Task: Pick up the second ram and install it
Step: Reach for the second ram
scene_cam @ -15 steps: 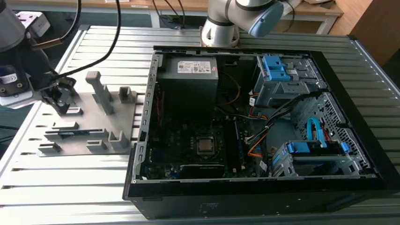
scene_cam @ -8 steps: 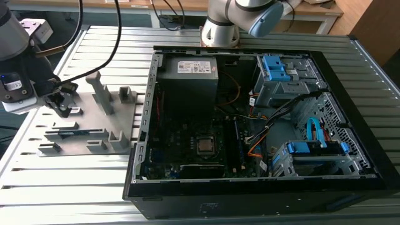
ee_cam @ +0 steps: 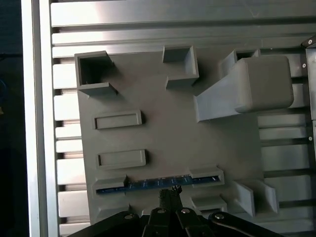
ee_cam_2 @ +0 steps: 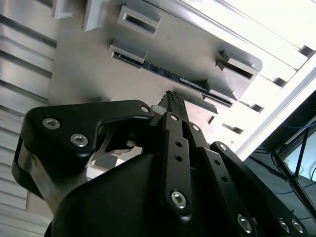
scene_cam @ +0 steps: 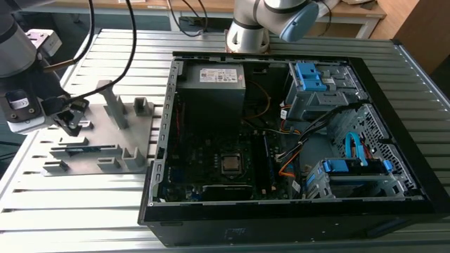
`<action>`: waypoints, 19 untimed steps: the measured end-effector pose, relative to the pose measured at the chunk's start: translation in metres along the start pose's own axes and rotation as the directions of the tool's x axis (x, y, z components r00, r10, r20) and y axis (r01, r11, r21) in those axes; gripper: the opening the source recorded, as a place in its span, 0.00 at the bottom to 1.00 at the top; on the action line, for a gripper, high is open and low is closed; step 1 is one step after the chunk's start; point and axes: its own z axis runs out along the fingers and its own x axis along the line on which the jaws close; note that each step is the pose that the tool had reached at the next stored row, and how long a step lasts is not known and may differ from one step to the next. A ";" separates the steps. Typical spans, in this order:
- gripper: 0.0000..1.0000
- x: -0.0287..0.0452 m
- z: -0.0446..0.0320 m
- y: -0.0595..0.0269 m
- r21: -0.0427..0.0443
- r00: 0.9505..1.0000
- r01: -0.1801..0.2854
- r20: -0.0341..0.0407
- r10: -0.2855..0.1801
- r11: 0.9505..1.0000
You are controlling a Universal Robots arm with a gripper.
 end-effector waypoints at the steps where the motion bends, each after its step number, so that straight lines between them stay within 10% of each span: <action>1: 0.10 0.0005 0.0014 -0.0002 0.000 1.000 0.000 0.000 0.000 1.000; 19: 0.10 0.0065 0.0273 -0.0019 0.002 1.000 0.000 0.000 0.000 1.000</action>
